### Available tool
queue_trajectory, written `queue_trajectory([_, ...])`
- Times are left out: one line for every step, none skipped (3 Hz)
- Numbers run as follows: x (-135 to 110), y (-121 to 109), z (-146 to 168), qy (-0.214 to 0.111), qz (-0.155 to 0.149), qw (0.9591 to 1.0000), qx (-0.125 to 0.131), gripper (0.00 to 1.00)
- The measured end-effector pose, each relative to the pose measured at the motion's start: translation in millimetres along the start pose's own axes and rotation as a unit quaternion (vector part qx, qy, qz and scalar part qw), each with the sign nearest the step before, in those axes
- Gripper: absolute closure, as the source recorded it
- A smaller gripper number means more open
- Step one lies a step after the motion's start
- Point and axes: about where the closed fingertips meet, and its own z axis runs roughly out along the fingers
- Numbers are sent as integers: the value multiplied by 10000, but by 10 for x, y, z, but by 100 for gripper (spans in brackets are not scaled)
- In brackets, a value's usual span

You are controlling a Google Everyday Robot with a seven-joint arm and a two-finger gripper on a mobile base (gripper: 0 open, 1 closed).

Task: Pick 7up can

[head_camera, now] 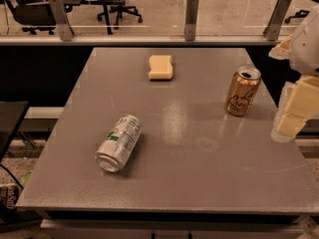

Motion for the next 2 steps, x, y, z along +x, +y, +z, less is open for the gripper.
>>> queue_trajectory([-6, -2, -5, -5, -8, 10000, 14, 0])
queue_trajectory([-212, -30, 14, -173, -316, 9993, -15, 0])
